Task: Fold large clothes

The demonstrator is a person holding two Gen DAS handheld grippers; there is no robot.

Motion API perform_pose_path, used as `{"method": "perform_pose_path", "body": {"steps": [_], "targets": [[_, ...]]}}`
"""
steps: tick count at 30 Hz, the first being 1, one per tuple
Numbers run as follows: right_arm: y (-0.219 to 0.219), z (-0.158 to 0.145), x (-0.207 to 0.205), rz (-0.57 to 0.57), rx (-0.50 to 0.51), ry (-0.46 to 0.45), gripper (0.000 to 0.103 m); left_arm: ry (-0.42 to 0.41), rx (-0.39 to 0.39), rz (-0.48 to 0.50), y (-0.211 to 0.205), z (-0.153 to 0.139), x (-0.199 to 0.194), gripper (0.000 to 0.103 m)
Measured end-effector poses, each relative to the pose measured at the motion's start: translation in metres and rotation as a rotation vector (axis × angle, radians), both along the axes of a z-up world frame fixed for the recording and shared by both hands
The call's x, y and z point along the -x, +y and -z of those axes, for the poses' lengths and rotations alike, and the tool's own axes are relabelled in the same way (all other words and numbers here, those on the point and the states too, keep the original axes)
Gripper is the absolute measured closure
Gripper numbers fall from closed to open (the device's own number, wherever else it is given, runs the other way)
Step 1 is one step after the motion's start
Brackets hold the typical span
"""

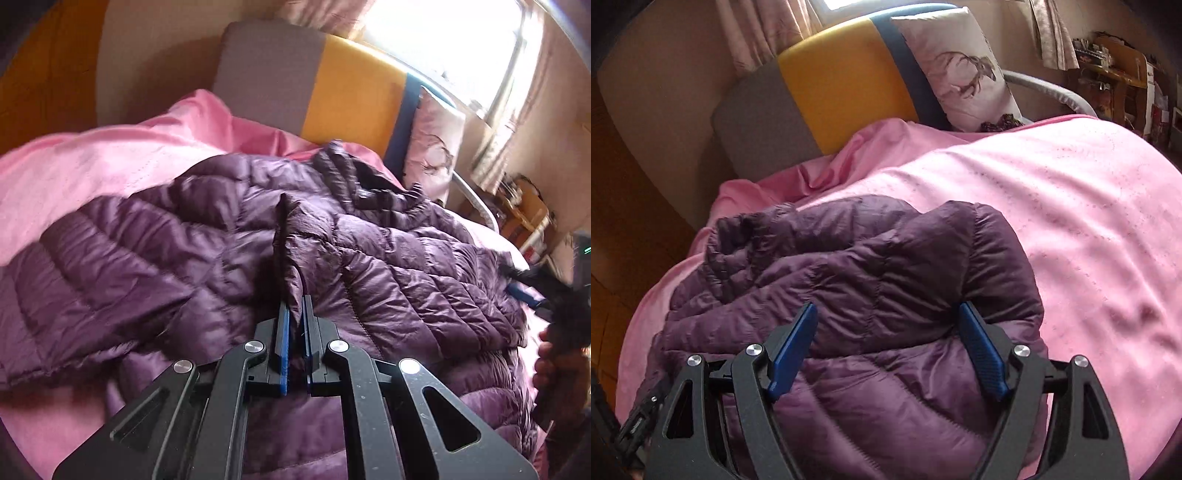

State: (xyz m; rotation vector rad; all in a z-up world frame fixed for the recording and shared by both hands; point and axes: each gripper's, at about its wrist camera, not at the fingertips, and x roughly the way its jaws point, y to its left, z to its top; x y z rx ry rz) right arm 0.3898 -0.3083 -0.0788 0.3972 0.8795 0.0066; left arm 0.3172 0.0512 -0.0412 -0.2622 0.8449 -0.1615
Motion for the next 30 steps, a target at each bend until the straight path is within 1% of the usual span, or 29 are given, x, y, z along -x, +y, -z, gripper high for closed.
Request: {"method": "perform_pose_path", "body": {"steps": [2, 4, 6, 8, 13, 14, 15, 16, 17, 18, 19, 21, 23, 24, 27, 30], "targets": [[0.0, 0.019, -0.013, 0.007, 0.016, 0.025, 0.024, 0.031, 0.027, -0.001, 0.003, 0.012, -0.001, 0.098], [0.013, 0.029, -0.016, -0.018, 0.099, 0.006, 0.013, 0.054, 0.021, 0.009, 0.0, 0.022, -0.003, 0.098], [0.023, 0.038, -0.018, -0.027, 0.167, 0.008, 0.011, 0.072, 0.03, 0.003, 0.0, 0.03, -0.009, 0.097], [0.023, 0.042, -0.026, -0.022, 0.186, 0.016, 0.01, 0.083, 0.034, -0.004, 0.0, 0.033, -0.012, 0.095], [0.028, 0.045, -0.029, -0.028, 0.213, 0.029, 0.008, 0.088, 0.05, -0.011, 0.002, 0.032, -0.011, 0.095], [0.029, 0.042, -0.028, -0.028, 0.226, 0.035, 0.007, 0.091, 0.056, -0.018, 0.004, 0.029, -0.01, 0.089], [0.031, 0.038, -0.026, -0.029, 0.24, 0.043, 0.002, 0.089, 0.066, -0.037, 0.008, 0.024, -0.005, 0.076], [0.033, 0.033, -0.024, -0.031, 0.25, 0.051, 0.002, 0.084, 0.082, -0.045, 0.011, 0.02, -0.001, 0.066], [0.035, 0.028, -0.019, -0.034, 0.253, 0.05, 0.002, 0.073, 0.107, -0.044, 0.015, 0.017, 0.005, 0.04], [0.037, 0.023, -0.012, -0.035, 0.251, 0.039, 0.002, 0.055, 0.135, -0.054, 0.019, 0.012, 0.014, 0.026], [0.039, 0.018, -0.005, -0.033, 0.248, 0.02, 0.002, 0.037, 0.132, -0.074, 0.022, 0.007, 0.02, 0.026], [0.049, 0.009, 0.011, -0.048, 0.231, -0.023, 0.002, -0.014, 0.07, -0.126, 0.023, -0.006, 0.031, 0.026], [0.065, 0.0, 0.023, -0.09, 0.227, -0.063, 0.002, -0.09, 0.038, -0.112, 0.018, -0.021, 0.035, 0.027], [0.073, -0.004, 0.027, -0.113, 0.227, -0.083, 0.002, -0.103, 0.027, -0.094, 0.013, -0.026, 0.034, 0.03], [0.098, -0.006, 0.03, -0.185, 0.202, -0.089, 0.004, -0.102, 0.031, -0.008, -0.007, -0.032, 0.02, 0.032], [0.121, 0.001, 0.025, -0.235, 0.218, -0.073, 0.005, -0.045, 0.038, 0.047, -0.022, -0.019, -0.003, 0.032]]}}
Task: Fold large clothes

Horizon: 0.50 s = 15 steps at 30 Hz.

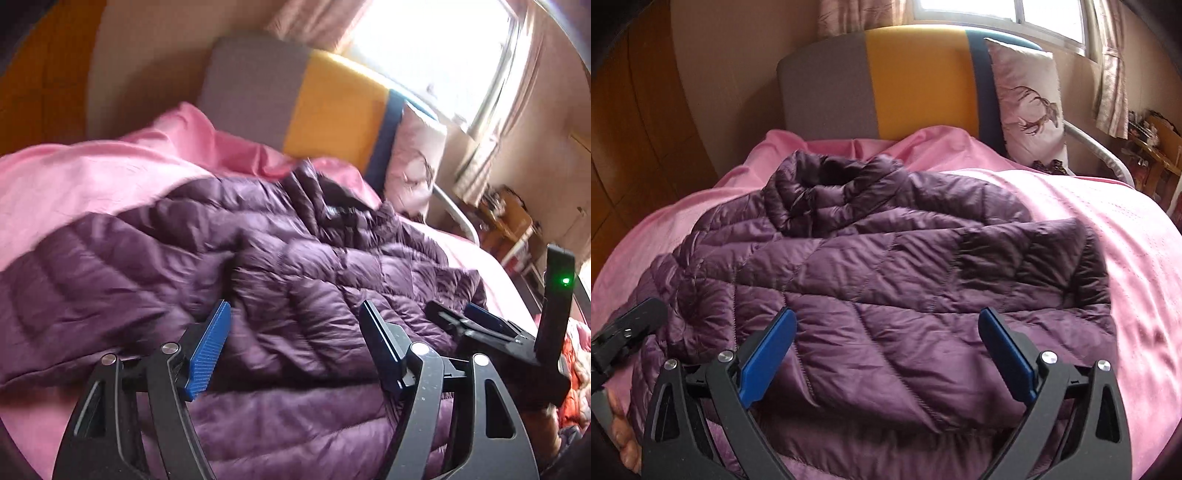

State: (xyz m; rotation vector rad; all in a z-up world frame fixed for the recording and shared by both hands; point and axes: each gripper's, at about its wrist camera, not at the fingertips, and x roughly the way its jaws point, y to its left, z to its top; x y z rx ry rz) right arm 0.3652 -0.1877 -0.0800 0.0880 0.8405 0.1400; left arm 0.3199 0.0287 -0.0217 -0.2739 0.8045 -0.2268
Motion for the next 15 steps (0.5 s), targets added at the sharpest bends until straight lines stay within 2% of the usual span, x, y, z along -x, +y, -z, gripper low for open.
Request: {"method": "perform_pose_path", "body": {"steps": [4, 7, 11, 13, 15], "targets": [[0.01, 0.029, -0.016, 0.001, 0.023, 0.099, 0.005, 0.139, -0.033, -0.028, -0.004, 0.041, -0.024, 0.034], [0.017, 0.041, -0.019, 0.003, 0.05, 0.104, 0.003, 0.127, -0.034, -0.039, -0.003, 0.05, -0.024, 0.034], [0.021, 0.046, -0.022, -0.003, 0.069, 0.112, 0.002, 0.118, -0.042, -0.056, 0.0, 0.047, -0.016, 0.034], [0.019, 0.044, -0.021, -0.002, 0.062, 0.111, 0.002, 0.112, 0.005, -0.123, 0.009, 0.037, -0.005, 0.034], [0.017, 0.035, -0.014, 0.011, 0.073, 0.104, 0.002, 0.098, 0.11, -0.183, 0.03, 0.028, 0.017, 0.028]]}}
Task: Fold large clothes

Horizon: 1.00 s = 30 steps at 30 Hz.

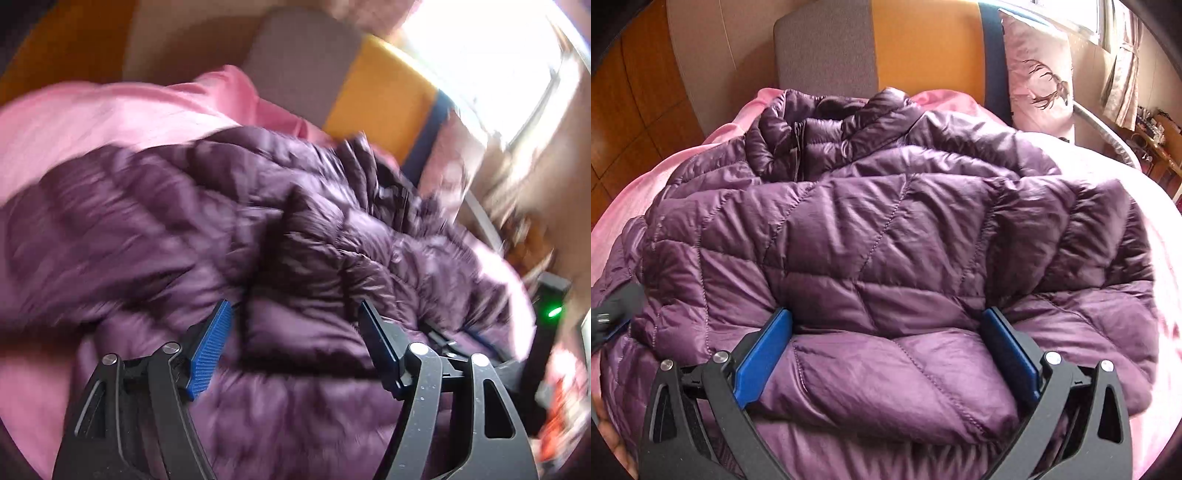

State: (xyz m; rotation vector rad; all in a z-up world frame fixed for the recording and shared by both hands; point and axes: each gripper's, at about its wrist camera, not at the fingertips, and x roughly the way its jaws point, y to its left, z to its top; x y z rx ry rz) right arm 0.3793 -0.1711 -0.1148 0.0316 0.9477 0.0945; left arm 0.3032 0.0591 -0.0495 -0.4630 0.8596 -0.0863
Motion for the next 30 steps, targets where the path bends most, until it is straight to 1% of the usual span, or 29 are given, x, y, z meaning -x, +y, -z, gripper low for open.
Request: {"method": "perform_pose_path", "body": {"steps": [1, 2, 3, 5, 6, 8, 9, 11, 13, 14, 15, 17, 19, 20, 21, 22, 23, 24, 25, 26, 27, 29, 30], "targets": [[-0.001, -0.006, 0.006, 0.007, -0.009, -0.015, 0.002, -0.01, 0.033, -0.038, 0.011, -0.004, 0.012, 0.028], [-0.002, -0.012, 0.016, 0.0, -0.041, -0.035, 0.002, -0.018, 0.062, -0.077, 0.024, -0.006, 0.023, 0.028], [-0.002, -0.018, 0.027, -0.013, -0.073, -0.049, 0.002, -0.023, 0.093, -0.129, 0.042, -0.007, 0.039, 0.028], [-0.001, -0.025, 0.047, -0.042, -0.102, -0.056, 0.002, -0.028, 0.132, -0.236, 0.079, -0.007, 0.068, 0.028], [0.001, -0.027, 0.057, -0.061, -0.114, -0.059, 0.002, -0.029, 0.142, -0.276, 0.092, -0.005, 0.078, 0.028], [0.004, -0.03, 0.077, -0.097, -0.153, -0.054, 0.002, -0.03, 0.162, -0.397, 0.133, -0.001, 0.107, 0.028], [0.004, -0.03, 0.084, -0.108, -0.17, -0.051, 0.002, -0.03, 0.167, -0.439, 0.146, 0.0, 0.117, 0.028], [0.009, -0.027, 0.099, -0.115, -0.174, -0.052, 0.002, -0.032, 0.182, -0.551, 0.187, 0.004, 0.14, 0.028], [0.015, -0.021, 0.108, -0.115, -0.172, -0.051, 0.002, -0.018, 0.216, -0.638, 0.219, 0.01, 0.156, 0.028], [0.016, -0.02, 0.11, -0.114, -0.174, -0.049, 0.002, -0.01, 0.239, -0.684, 0.236, 0.013, 0.164, 0.028], [0.02, -0.019, 0.113, -0.112, -0.175, -0.048, 0.002, -0.01, 0.278, -0.741, 0.256, 0.019, 0.174, 0.028], [0.022, -0.016, 0.11, -0.108, -0.172, -0.048, 0.002, -0.032, 0.329, -0.81, 0.281, 0.023, 0.185, 0.028], [0.021, -0.016, 0.11, -0.103, -0.181, -0.044, 0.002, -0.031, 0.346, -0.874, 0.304, 0.024, 0.189, 0.036], [0.021, -0.015, 0.111, -0.102, -0.186, -0.042, 0.002, -0.029, 0.348, -0.903, 0.316, 0.024, 0.189, 0.046], [0.02, -0.013, 0.112, -0.101, -0.19, -0.041, 0.002, -0.024, 0.341, -0.909, 0.323, 0.024, 0.187, 0.069], [0.019, -0.012, 0.113, -0.098, -0.196, -0.041, 0.002, -0.008, 0.322, -0.907, 0.328, 0.024, 0.184, 0.082], [0.018, -0.01, 0.113, -0.096, -0.2, -0.04, 0.002, 0.001, 0.313, -0.895, 0.329, 0.023, 0.177, 0.09], [0.017, -0.01, 0.113, -0.094, -0.203, -0.039, 0.002, -0.011, 0.305, -0.874, 0.327, 0.017, 0.173, 0.093], [0.017, -0.009, 0.113, -0.092, -0.207, -0.041, 0.002, -0.036, 0.278, -0.845, 0.325, 0.007, 0.173, 0.093], [0.016, -0.009, 0.113, -0.091, -0.208, -0.042, 0.002, -0.078, 0.225, -0.793, 0.315, -0.009, 0.168, 0.093], [0.017, -0.008, 0.113, -0.091, -0.207, -0.041, 0.002, -0.11, 0.196, -0.75, 0.308, -0.024, 0.161, 0.093], [0.017, -0.008, 0.113, -0.091, -0.2, -0.041, 0.002, -0.179, 0.154, -0.657, 0.284, -0.049, 0.152, 0.093], [0.017, -0.008, 0.113, -0.092, -0.198, -0.041, 0.002, -0.224, 0.135, -0.588, 0.266, -0.063, 0.146, 0.093]]}}
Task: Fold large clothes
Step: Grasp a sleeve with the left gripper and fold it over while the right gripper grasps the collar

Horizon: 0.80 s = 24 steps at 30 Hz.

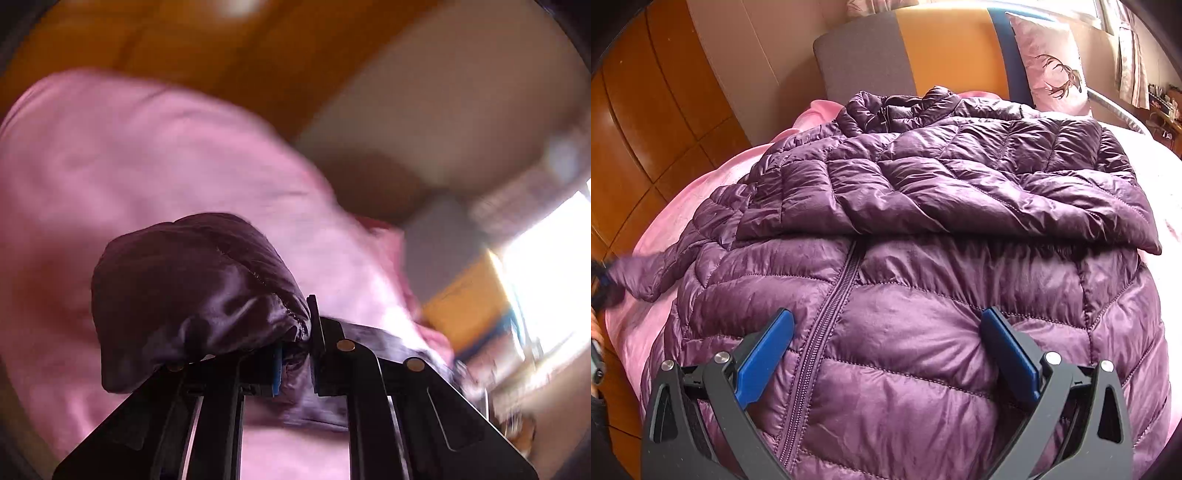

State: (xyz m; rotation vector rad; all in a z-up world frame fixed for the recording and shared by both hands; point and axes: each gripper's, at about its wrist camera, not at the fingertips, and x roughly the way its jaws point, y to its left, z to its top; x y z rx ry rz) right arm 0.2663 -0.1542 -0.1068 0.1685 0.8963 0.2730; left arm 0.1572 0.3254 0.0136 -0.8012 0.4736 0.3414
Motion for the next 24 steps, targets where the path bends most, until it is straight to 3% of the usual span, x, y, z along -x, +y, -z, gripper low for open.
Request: {"method": "perform_pose_path", "body": {"steps": [5, 10, 11, 12, 13, 14, 15, 18, 20, 22, 24], "targets": [[-0.004, -0.002, 0.001, 0.006, -0.03, 0.001, 0.002, -0.124, -0.121, 0.333, -0.108, -0.042, -0.033, 0.093], [-0.019, -0.008, 0.004, 0.029, -0.124, 0.003, 0.002, -0.097, -0.246, 0.64, -0.231, -0.029, -0.059, 0.092], [-0.023, -0.01, 0.004, 0.036, -0.144, 0.006, 0.002, -0.083, -0.257, 0.671, -0.244, -0.024, -0.065, 0.085], [-0.028, -0.012, 0.005, 0.043, -0.165, 0.007, 0.002, -0.055, -0.265, 0.731, -0.263, -0.014, -0.071, 0.067], [-0.033, -0.014, 0.006, 0.049, -0.182, 0.007, 0.002, -0.023, -0.268, 0.775, -0.279, -0.003, -0.076, 0.055], [-0.036, -0.016, 0.006, 0.053, -0.196, 0.008, 0.002, 0.004, -0.267, 0.799, -0.29, 0.008, -0.078, 0.036], [-0.041, -0.018, 0.007, 0.055, -0.216, 0.009, 0.003, 0.017, -0.26, 0.821, -0.294, 0.015, -0.078, 0.026], [-0.051, -0.026, 0.007, 0.054, -0.287, 0.007, 0.007, 0.05, -0.238, 0.832, -0.3, 0.032, -0.075, 0.025], [-0.053, -0.032, 0.004, 0.045, -0.335, 0.004, 0.012, 0.042, -0.196, 0.817, -0.288, 0.034, -0.067, 0.025], [-0.048, -0.037, -0.003, 0.028, -0.371, 0.013, 0.024, 0.032, -0.174, 0.793, -0.278, 0.035, -0.063, 0.025], [-0.034, -0.041, -0.011, -0.007, -0.381, 0.016, 0.027, 0.024, -0.161, 0.764, -0.256, 0.036, -0.05, 0.025]]}}
